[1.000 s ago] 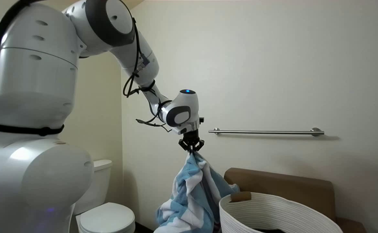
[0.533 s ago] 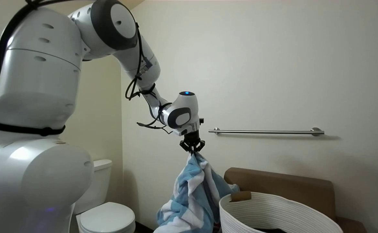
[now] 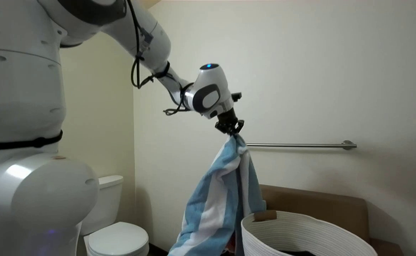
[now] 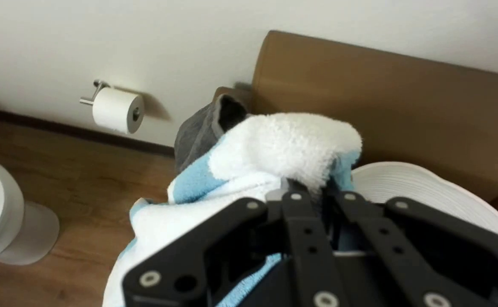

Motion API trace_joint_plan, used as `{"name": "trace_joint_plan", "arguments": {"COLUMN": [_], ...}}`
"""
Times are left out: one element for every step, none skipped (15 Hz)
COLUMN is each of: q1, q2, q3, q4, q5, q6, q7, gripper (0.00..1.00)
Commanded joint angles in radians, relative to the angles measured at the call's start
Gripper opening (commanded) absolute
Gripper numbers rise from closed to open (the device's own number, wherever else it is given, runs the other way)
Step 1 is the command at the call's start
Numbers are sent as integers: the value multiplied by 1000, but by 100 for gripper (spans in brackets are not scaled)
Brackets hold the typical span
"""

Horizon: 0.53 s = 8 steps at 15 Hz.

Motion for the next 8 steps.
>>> {"name": "trace_joint_plan", "arguments": {"q1": [-186, -252, -318, -373, -412, -330, -353, -348], "q2": [-141, -168, -197, -228, -261, -162, -182, -183], "q3": [66, 96, 127, 157, 187, 120, 129, 126], "q4": [-44, -46, -47, -51, -58, -17, -18, -19], "q5": [93, 129, 169, 212, 248, 180, 186, 185], "q6": [-37, -54, -73, -79, -61, -77, -91, -102], "q7": [-1, -1, -2, -3, -3, -4, -6, -6], "gripper": [8, 8, 8, 8, 7, 7, 10, 10]}}
